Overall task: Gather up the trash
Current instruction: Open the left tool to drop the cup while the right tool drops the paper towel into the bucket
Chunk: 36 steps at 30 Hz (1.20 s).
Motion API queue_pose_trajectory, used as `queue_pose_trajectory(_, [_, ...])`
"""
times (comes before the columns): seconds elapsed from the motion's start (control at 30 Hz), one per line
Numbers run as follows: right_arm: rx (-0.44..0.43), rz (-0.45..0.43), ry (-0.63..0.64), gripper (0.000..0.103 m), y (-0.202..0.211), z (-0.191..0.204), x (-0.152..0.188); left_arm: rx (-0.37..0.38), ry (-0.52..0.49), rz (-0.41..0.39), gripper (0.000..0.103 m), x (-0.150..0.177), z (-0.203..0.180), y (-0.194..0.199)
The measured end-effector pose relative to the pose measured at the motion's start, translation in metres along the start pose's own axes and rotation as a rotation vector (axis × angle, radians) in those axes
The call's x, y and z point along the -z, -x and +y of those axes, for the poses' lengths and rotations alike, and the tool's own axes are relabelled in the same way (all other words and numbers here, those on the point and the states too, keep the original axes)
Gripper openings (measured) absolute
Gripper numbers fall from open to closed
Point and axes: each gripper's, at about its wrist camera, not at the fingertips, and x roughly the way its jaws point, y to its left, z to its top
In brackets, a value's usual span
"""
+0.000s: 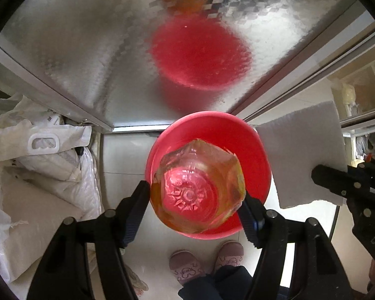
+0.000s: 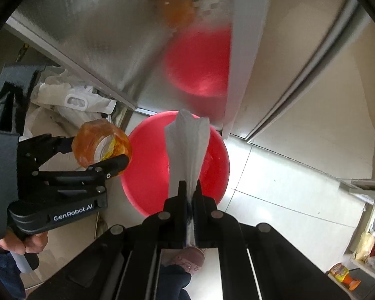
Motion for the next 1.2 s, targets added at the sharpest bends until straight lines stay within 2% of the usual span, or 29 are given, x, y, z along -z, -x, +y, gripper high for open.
queue_pose_trajectory(0.17, [-0.005,-0.002,0.016,0.003,0.005,-0.002,0.007,0.012,0.003,-0.025,0.066,0.002,0.004,0.01])
queue_pose_trajectory(0.23, [-0.006,-0.005,0.021,0.003,0.01,-0.005,0.01,0.024,0.001,-0.022,0.071,0.001,0.004,0.013])
queue_pose_trajectory(0.3, [-0.004,-0.006,0.022,0.003,0.01,-0.003,0.011,0.042,-0.005,-0.015,0.082,0.001,0.005,0.015])
queue_pose_trajectory(0.43, [-0.003,-0.003,0.017,0.003,0.014,-0.005,0.013,0.026,-0.045,-0.039,0.086,-0.001,0.004,0.021])
queue_pose_trajectory(0.5, [-0.006,-0.003,0.014,0.003,0.014,-0.005,0.012,0.025,-0.059,-0.038,0.092,-0.001,0.003,0.021])
queue_pose_trajectory(0.7, [-0.006,-0.003,0.003,0.003,0.021,-0.006,0.013,0.036,-0.057,-0.027,0.095,0.0,0.009,0.026])
queue_pose_trajectory(0.77, [-0.013,0.002,0.002,0.003,0.023,-0.005,0.012,0.056,-0.041,-0.033,0.095,0.001,0.013,0.034])
queue_pose_trajectory(0.87, [-0.016,0.007,0.011,0.003,0.021,-0.002,0.01,0.047,-0.043,-0.052,0.095,0.002,0.018,0.044])
queue_pose_trajectory(0.93, [-0.02,0.012,0.014,0.003,0.017,0.0,0.008,0.054,-0.054,-0.084,0.103,0.002,0.022,0.051])
queue_pose_trajectory(0.97, [-0.023,0.017,0.016,0.003,0.013,0.001,0.006,0.06,-0.057,-0.091,0.103,0.002,0.024,0.053])
queue_pose_trajectory(1.2, [-0.029,0.033,0.051,0.003,-0.011,0.015,-0.002,0.062,0.008,-0.067,0.103,0.003,0.051,0.037])
